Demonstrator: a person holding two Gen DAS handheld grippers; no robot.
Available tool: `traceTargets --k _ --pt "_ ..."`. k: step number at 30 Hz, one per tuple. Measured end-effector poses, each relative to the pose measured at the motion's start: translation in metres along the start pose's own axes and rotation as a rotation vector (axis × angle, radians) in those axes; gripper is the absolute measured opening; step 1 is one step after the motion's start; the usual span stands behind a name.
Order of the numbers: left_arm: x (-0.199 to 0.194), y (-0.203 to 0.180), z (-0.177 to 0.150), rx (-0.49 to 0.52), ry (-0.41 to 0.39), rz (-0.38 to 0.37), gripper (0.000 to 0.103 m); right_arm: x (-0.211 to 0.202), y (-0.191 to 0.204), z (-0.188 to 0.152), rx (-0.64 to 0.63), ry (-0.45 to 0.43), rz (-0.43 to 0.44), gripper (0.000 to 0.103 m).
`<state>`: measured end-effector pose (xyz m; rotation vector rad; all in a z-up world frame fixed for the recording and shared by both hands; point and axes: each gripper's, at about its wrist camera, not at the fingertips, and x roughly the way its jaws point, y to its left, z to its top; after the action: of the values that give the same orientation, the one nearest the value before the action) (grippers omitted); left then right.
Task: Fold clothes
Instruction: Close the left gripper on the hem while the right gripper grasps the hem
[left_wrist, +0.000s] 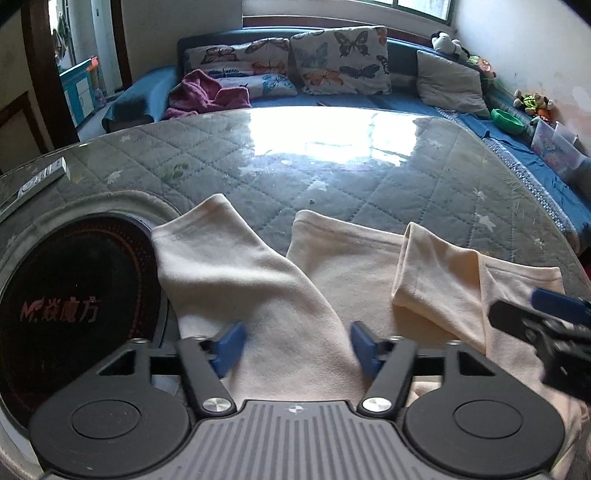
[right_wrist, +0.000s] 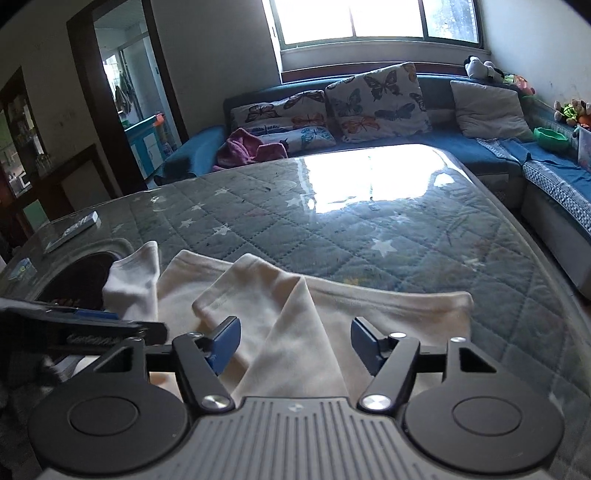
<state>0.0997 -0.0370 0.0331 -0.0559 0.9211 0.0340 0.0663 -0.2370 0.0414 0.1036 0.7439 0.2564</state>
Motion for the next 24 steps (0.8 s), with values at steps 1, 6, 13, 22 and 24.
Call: traceTargets --k 1,6,13,22,24 --pt "-0.001 0.002 0.0 -0.001 -0.003 -0.006 0.047 0.005 0.0 0.001 -0.002 0.007 0.001 0.06" --pt "-0.003 0.012 0.0 -0.014 -0.011 -0.026 0.026 0.021 -0.002 0.002 0.006 0.026 0.0 0.043" --pt "-0.013 0.024 -0.005 -0.042 -0.034 -0.059 0.013 0.015 -0.003 -0.002 -0.002 -0.002 -0.008 0.01" --pt "-0.049 0.05 -0.016 -0.1 -0.092 -0.089 0.01 -0.043 -0.013 -0.004 0.025 -0.132 -0.048 0.007" --pt "-0.061 0.06 -0.02 -0.115 -0.109 -0.092 0.01 -0.06 -0.018 -0.008 0.038 -0.162 -0.063 0.007"
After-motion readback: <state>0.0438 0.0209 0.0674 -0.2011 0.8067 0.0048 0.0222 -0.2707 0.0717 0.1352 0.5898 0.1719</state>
